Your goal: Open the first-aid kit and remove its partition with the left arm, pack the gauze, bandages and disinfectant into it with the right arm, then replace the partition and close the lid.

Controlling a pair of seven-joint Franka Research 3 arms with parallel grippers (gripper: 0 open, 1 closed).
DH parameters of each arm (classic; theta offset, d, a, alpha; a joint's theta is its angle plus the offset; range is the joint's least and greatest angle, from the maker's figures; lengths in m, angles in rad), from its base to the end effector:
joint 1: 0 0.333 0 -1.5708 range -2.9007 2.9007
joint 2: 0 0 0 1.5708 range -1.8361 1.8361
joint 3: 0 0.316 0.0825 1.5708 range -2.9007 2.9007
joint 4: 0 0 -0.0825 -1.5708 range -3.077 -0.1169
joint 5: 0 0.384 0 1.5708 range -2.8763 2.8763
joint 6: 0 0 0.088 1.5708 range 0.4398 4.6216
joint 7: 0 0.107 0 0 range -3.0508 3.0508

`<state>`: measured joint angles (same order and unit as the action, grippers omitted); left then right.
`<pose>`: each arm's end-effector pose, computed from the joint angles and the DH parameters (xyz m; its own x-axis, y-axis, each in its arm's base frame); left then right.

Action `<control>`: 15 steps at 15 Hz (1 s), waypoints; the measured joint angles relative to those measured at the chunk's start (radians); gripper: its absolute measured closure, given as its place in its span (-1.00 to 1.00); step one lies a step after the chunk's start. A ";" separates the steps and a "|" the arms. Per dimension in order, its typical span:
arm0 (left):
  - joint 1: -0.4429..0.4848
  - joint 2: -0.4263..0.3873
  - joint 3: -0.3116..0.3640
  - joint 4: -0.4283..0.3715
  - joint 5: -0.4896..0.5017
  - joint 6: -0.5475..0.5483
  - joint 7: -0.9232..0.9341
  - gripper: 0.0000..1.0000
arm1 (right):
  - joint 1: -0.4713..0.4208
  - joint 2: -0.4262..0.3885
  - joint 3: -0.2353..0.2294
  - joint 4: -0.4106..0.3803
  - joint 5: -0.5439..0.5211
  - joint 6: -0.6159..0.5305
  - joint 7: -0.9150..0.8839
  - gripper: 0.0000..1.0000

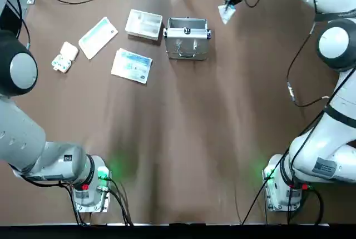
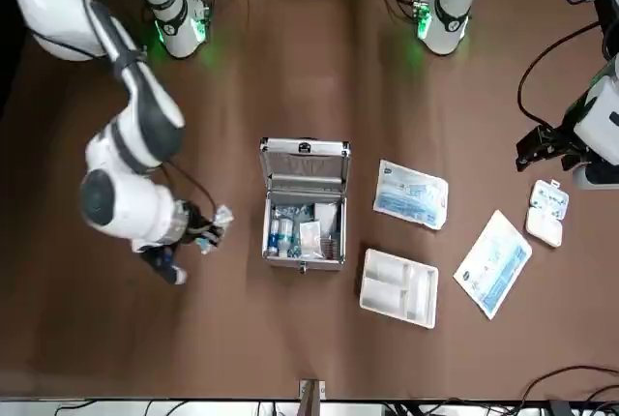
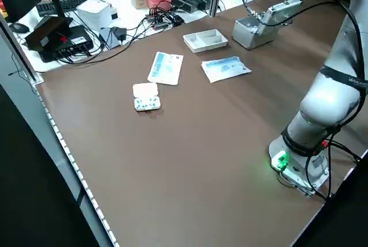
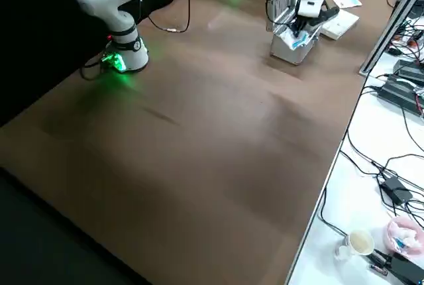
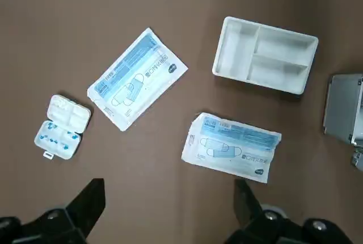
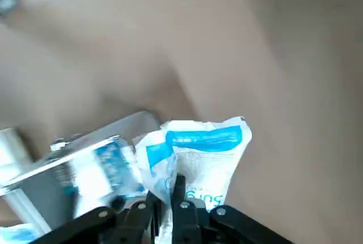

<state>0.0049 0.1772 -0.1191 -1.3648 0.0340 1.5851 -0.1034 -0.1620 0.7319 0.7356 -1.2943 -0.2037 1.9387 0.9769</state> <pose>0.6078 -0.0589 0.6206 0.9989 -0.0084 0.0454 -0.0080 -0.9999 -0.0084 0.6822 0.2614 0.3963 0.8759 -0.4485 -0.1782 -0.4793 -0.8513 -0.2133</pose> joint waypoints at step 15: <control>-0.002 0.000 -0.001 0.000 0.000 0.000 0.000 -1.00 | 0.401 0.124 -0.197 0.000 0.002 0.431 0.085 0.78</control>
<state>0.0033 0.1772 -0.1200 -1.3651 0.0340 1.5851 -0.1033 0.2385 0.8564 0.5382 -1.2942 -0.2018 2.3700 1.0621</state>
